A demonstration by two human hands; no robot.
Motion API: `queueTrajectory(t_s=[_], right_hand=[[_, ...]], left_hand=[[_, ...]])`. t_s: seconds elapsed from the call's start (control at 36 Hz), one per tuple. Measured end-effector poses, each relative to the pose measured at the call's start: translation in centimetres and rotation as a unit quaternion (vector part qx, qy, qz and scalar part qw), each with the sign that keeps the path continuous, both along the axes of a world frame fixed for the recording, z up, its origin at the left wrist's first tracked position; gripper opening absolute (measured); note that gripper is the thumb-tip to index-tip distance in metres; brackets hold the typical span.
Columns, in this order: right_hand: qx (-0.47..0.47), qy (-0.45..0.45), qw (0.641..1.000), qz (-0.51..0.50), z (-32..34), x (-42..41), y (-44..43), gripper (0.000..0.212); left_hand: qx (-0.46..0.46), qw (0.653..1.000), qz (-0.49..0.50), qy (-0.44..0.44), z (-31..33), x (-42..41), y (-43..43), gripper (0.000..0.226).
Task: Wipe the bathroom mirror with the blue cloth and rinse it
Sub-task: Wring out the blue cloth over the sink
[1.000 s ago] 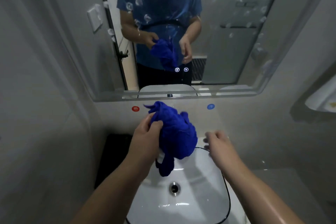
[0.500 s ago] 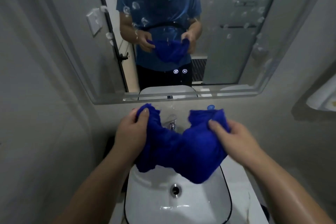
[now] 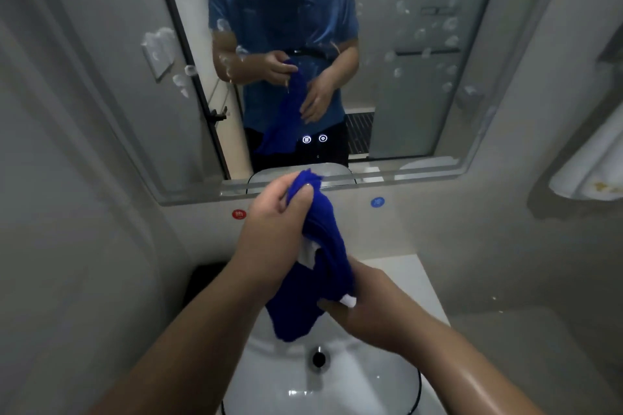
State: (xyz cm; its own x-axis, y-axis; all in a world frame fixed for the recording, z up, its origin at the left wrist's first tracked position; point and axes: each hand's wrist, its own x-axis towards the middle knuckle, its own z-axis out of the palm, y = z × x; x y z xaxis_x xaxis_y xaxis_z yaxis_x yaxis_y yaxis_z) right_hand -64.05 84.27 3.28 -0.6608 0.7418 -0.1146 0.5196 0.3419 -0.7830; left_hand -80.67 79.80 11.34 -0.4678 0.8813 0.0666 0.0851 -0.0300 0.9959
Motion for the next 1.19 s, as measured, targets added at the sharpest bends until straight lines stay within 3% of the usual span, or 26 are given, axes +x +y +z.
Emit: queueTrajectory(t_s=[0.14, 0.22, 0.33, 0.39, 0.44, 0.5, 0.56, 0.61, 0.69, 0.75, 0.81, 0.86, 0.89, 0.94, 1.0, 1.06, 1.11, 1.14, 1.19], right_hand=[[0.005, 0.081, 0.994, -0.076, 0.0, 1.0, 0.1, 0.023], [-0.053, 0.078, 0.99, -0.103, 2.2, 1.4, 1.3, 0.028], [-0.131, 0.08, 0.98, -0.125, 5.2, 2.1, 2.9, 0.038], [-0.163, 0.135, 0.967, -0.14, 5.8, 2.5, 3.4, 0.041], [-0.173, 0.16, 0.956, -0.173, 6.2, 2.3, 3.8, 0.043], [-0.2, 0.18, 0.936, -0.228, 6.3, 2.1, 4.2, 0.034], [-0.243, 0.205, 0.912, -0.259, 6.5, 1.9, 4.5, 0.026], [-0.254, 0.225, 0.905, -0.255, 6.5, 1.9, 4.6, 0.026], [-0.314, 0.315, 0.881, -0.16, 7.4, 2.5, 4.4, 0.019], [-0.337, 0.36, 0.868, -0.056, 8.6, 3.3, 4.3, 0.043], [-0.241, 0.312, 0.918, -0.049, 8.7, 3.7, 4.7, 0.048], [-0.105, 0.257, 0.953, -0.119, 7.7, 4.0, 4.8, 0.052], [-0.05, 0.231, 0.96, -0.148, 7.3, 4.0, 4.6, 0.049], [0.055, 0.166, 0.967, -0.187, 5.6, 3.9, 4.8, 0.019], [0.108, 0.107, 0.966, -0.21, 4.3, 3.8, 5.0, 0.028], [0.115, 0.095, 0.961, -0.231, 3.4, 3.7, 4.9, 0.035], [0.101, 0.085, 0.963, -0.237, 2.3, 3.6, 5.1, 0.027], [0.061, 0.094, 0.966, -0.232, 2.0, 3.6, 5.1, 0.026], [-0.07, 0.171, 0.966, -0.181, 1.7, 3.7, 5.2, 0.053]], left_hand=[[0.011, 0.992, 0.094, -0.079, 1.0, -1.4, 0.4, 0.03], [-0.005, 0.976, 0.162, -0.148, 0.8, -2.1, 0.7, 0.041], [-0.073, 0.972, 0.097, -0.199, 0.7, -1.6, 1.0, 0.047], [-0.163, 0.972, 0.075, -0.152, 0.7, -0.6, 0.9, 0.052], [-0.263, 0.964, 0.023, 0.015, 0.1, 0.6, 0.6, 0.059], [-0.309, 0.94, -0.007, 0.145, -0.5, 1.7, 0.1, 0.069], [-0.286, 0.941, 0.009, 0.179, -0.8, 2.3, 0.0, 0.063], [-0.234, 0.96, -0.029, 0.15, -0.3, 3.2, -0.1, 0.058], [-0.171, 0.967, -0.134, 0.134, 0.1, 4.5, -0.1, 0.052], [-0.132, 0.966, -0.111, 0.191, 0.2, 4.6, 0.4, 0.039], [-0.102, 0.974, -0.08, 0.186, 0.8, 4.6, 0.8, 0.041], [-0.123, 0.983, -0.065, 0.121, 1.7, 4.7, 1.3, 0.037], [-0.139, 0.985, -0.053, 0.088, 2.0, 4.8, 1.6, 0.032], [-0.173, 0.982, -0.048, 0.048, 2.3, 4.9, 2.2, 0.022], [-0.22, 0.971, -0.077, 0.047, 2.3, 5.2, 2.7, 0.018], [-0.261, 0.957, -0.105, 0.066, 1.9, 5.6, 3.0, 0.019], [-0.274, 0.952, -0.103, 0.087, 1.5, 5.9, 3.3, 0.018], [-0.274, 0.952, -0.107, 0.088, 1.4, 5.9, 3.4, 0.019], [-0.265, 0.952, -0.129, 0.08, 1.5, 6.1, 3.5, 0.023]])
